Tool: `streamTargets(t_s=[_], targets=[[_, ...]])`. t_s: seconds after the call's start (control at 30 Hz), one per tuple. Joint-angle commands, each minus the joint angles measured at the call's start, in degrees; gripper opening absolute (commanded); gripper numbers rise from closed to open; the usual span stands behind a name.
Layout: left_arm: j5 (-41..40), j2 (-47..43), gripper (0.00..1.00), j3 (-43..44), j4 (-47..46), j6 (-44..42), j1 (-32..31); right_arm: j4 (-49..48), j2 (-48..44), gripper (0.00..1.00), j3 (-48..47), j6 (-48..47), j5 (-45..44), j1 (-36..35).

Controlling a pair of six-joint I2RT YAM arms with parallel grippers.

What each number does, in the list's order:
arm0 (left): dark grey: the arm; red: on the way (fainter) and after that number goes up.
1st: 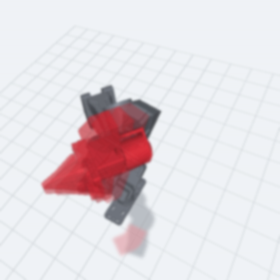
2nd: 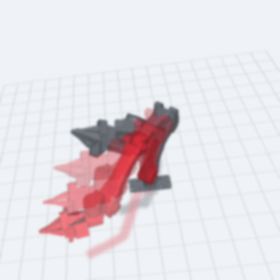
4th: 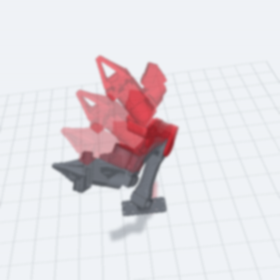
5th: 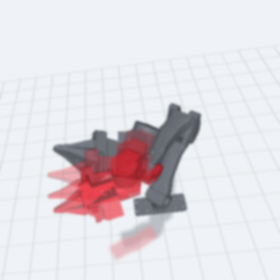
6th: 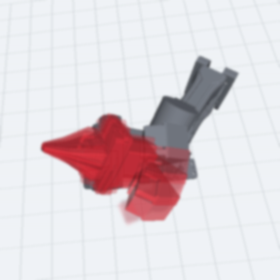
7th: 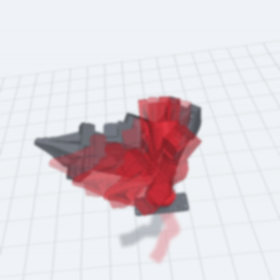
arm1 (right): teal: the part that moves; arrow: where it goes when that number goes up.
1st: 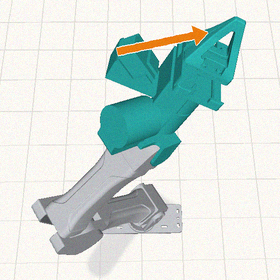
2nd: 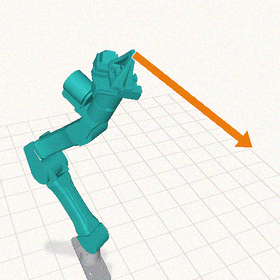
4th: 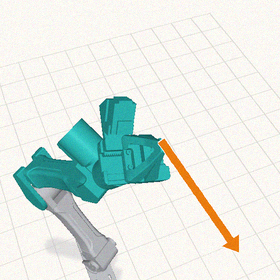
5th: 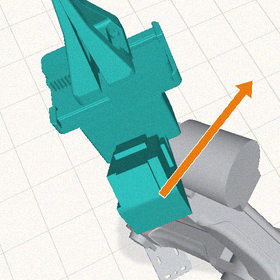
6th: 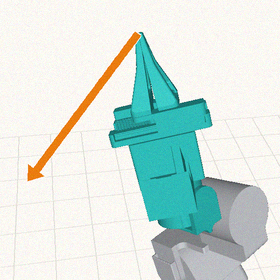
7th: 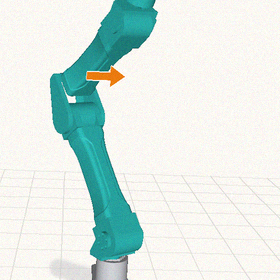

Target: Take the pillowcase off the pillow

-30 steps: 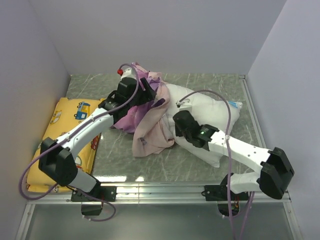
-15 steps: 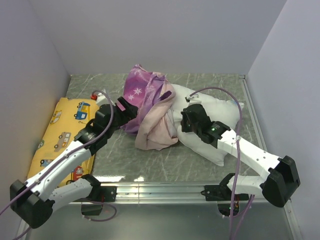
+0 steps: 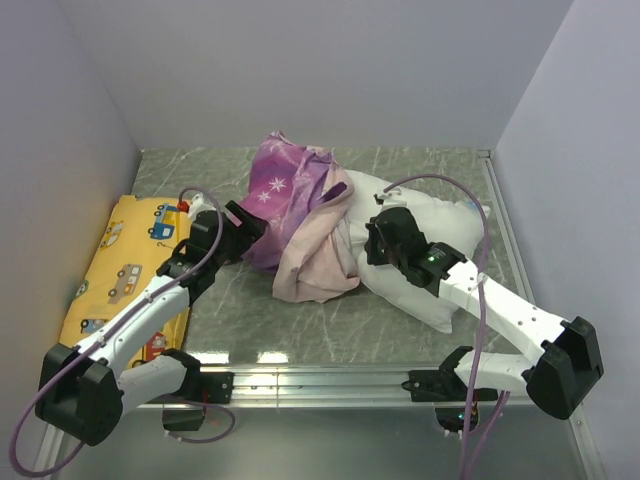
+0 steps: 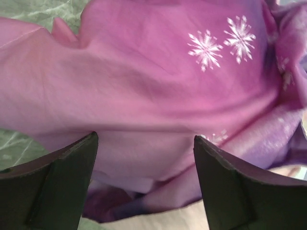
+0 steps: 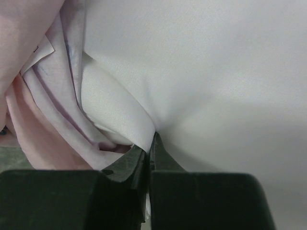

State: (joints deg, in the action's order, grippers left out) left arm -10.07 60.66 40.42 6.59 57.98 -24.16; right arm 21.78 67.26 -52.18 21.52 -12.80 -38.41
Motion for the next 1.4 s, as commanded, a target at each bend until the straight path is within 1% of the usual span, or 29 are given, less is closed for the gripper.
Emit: streamTargets(t_s=[0.0,0.03,0.07,0.13,0.17,0.2,0.27,0.3,0.33,0.5,0.6,0.63,0.67,0.7,0.73,0.87,0.93,1.0,1.1,1.13,1.17,1.2,1.23,1.27,1.3,1.33,1.37], targets=[[3.91,1.73,0.81,-0.87,-6.24,1.18,1.22,-0.34,-3.02,0.0,-2.83,-0.07,-0.39,0.53],[4.17,2.09,0.78,-0.61,-6.15,0.91,1.57,-0.07,-3.1,0.0,-3.1,-0.07,-0.65,0.62],[4.44,2.52,0.72,-0.09,-6.15,0.65,1.66,0.36,-3.28,0.0,-3.36,-0.16,-0.82,0.71],[4.53,3.67,0.63,0.62,-6.15,-0.23,2.27,0.63,-3.46,0.0,-3.98,-0.42,-0.83,0.97],[4.7,4.11,0.56,1.4,-5.98,-0.49,2.63,0.89,-3.72,0.0,-4.15,-0.42,-0.83,0.89],[4.79,4.55,0.34,1.76,-5.8,-0.58,2.98,1.07,-3.81,0.0,-4.5,-0.51,-0.83,0.97],[5.14,4.99,0.18,2.64,-5.45,-1.37,4.12,1.33,-4.33,0.0,-4.51,-0.6,-1.09,1.15],[5.4,5.43,0.03,3.08,-5.27,-1.63,4.47,1.42,-4.34,0.0,-4.68,-0.69,-1.09,1.32],[5.58,5.69,0.01,3.86,-4.92,-2.33,5.17,1.6,-4.68,0.0,-4.77,-0.78,-1.18,1.5],[5.58,6.31,0.0,6.42,-3.25,-4.01,8.33,2.39,-5.48,0.0,-4.68,-0.78,-1.96,2.55],[6.11,6.75,0.0,8.7,-1.67,-4.45,12.99,3.53,-6.27,0.0,-4.33,-0.51,-2.23,4.39],[6.63,6.92,0.01,10.19,-1.49,-4.97,16.22,3.88,-7.05,0.0,-4.07,-0.51,-2.15,5.18],[6.81,7.36,0.0,11.07,-0.71,-5.15,17.91,4.32,-7.58,0.0,-3.81,-0.43,-1.97,5.89],[7.07,8.23,0.01,11.86,-0.44,-5.33,19.58,4.58,-8.02,0.0,-3.37,-0.08,-1.36,7.72],[7.42,8.85,0.0,13.61,-0.09,-5.76,22.64,4.85,-8.98,0.0,-3.28,0.01,-1.09,8.78],[7.95,12.27,0.0,16.88,1.06,-6.12,29.16,7.39,-10.13,0.0,-3.45,1.24,-0.48,14.85],[7.69,13.07,0.0,17.93,1.41,-5.94,31.01,8.19,-10.4,0.0,-3.54,2.21,-1.08,17.83],[8.21,13.69,0.0,18.02,1.32,-5.51,31.72,8.28,-10.49,0.0,-3.54,2.56,-1.18,19.25],[12.51,13.35,0.01,17.06,-1.04,-5.42,31.37,7.41,-10.75,0.0,-2.75,2.48,0.66,20.13],[13.57,12.38,0.0,15.14,-2.62,-5.59,29.8,6.7,-10.84,0.0,-2.4,2.74,1.71,20.22],[14.62,10.46,0.03,14.25,-3.85,-6.46,28.48,6.52,-10.75,0.0,-1.87,2.83,2.16,20.13],[14.29,9.83,0.07,14.42,-3.08,-7.17,25.16,6.17,-10.32,0.0,-1.61,2.91,2.42,20.13],[13.76,9.22,0.15,14.25,-0.99,-7.7,22.95,5.91,-10.22,0.0,-1.52,2.92,2.34,20.13],[12.97,7.21,0.36,13.63,-0.62,-8.14,21.02,5.91,-9.96,0.0,-1.52,3.0,2.34,20.13],[10.96,5.71,0.48,12.67,-0.27,-7.36,19.17,5.91,-9.7,0.0,-1.52,2.92,2.6,20.13],[10.77,4.13,0.58,9.36,-1.31,-6.65,16.19,5.99,-9.61,0.0,-1.6,2.92,2.6,20.22],[11.03,0.63,0.7,7.32,-2.01,-5.86,14.95,6.08,-9.61,0.0,-1.52,2.83,2.69,20.13]])
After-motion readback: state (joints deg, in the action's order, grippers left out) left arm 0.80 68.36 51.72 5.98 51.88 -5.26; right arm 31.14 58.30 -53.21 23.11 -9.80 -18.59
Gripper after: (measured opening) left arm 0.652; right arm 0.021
